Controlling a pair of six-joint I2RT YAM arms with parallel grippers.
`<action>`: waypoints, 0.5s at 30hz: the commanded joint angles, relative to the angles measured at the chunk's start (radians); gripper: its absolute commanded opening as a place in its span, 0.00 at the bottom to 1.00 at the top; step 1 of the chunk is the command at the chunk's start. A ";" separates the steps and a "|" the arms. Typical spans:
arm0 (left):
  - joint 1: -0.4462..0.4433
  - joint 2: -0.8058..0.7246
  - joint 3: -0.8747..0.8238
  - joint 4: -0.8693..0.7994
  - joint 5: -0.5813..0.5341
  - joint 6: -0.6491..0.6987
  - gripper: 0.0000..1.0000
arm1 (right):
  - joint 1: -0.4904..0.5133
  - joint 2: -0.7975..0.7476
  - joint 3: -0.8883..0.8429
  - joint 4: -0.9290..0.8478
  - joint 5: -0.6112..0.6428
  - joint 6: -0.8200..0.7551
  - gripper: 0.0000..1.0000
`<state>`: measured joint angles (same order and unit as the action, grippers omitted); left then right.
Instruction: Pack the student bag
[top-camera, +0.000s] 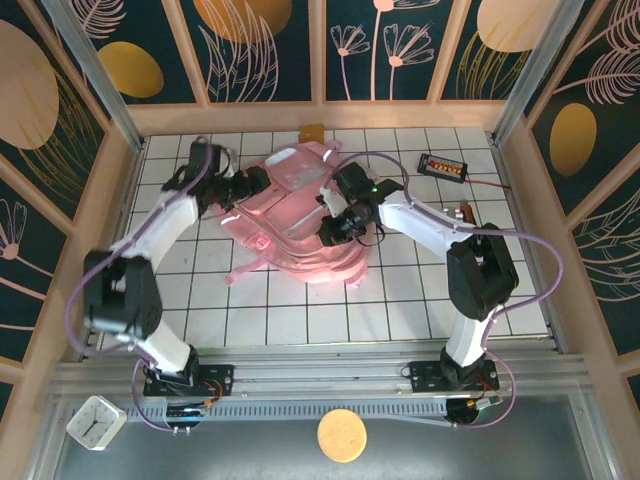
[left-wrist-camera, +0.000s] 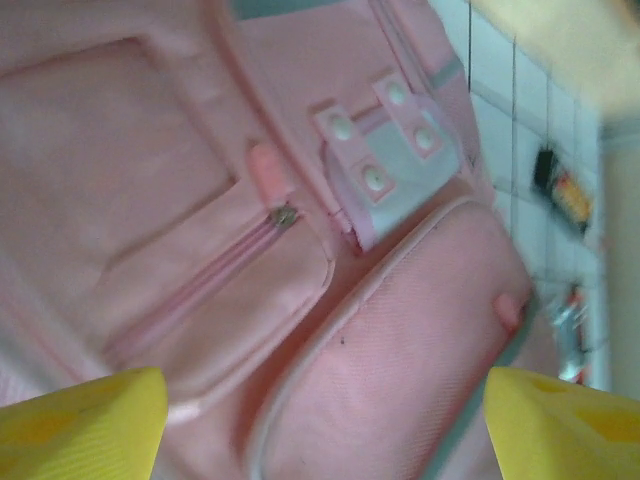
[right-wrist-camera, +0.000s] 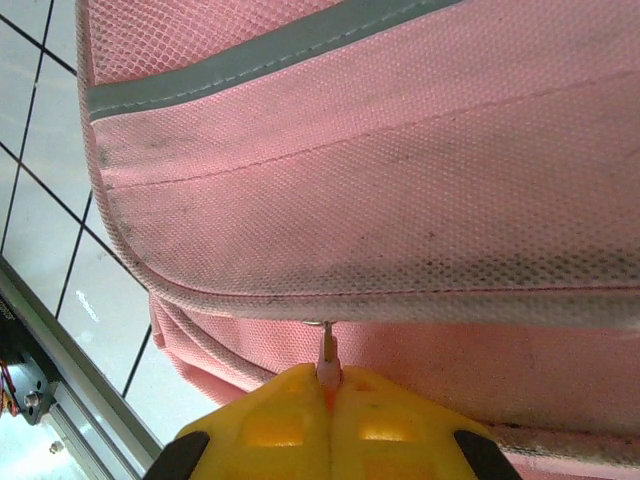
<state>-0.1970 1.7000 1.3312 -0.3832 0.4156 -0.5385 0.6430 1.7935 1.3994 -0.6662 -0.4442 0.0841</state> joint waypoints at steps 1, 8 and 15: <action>-0.018 0.148 0.164 -0.313 0.152 0.466 0.83 | 0.018 -0.017 -0.001 0.016 0.001 -0.014 0.00; -0.067 0.324 0.327 -0.365 0.133 0.580 0.79 | 0.041 0.009 0.027 0.022 -0.008 -0.005 0.00; -0.125 0.401 0.375 -0.364 0.167 0.578 0.66 | 0.046 0.027 0.027 0.029 -0.011 -0.003 0.00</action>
<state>-0.2901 2.0762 1.6783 -0.7006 0.5159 -0.0048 0.6716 1.8011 1.4002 -0.6579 -0.4423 0.0845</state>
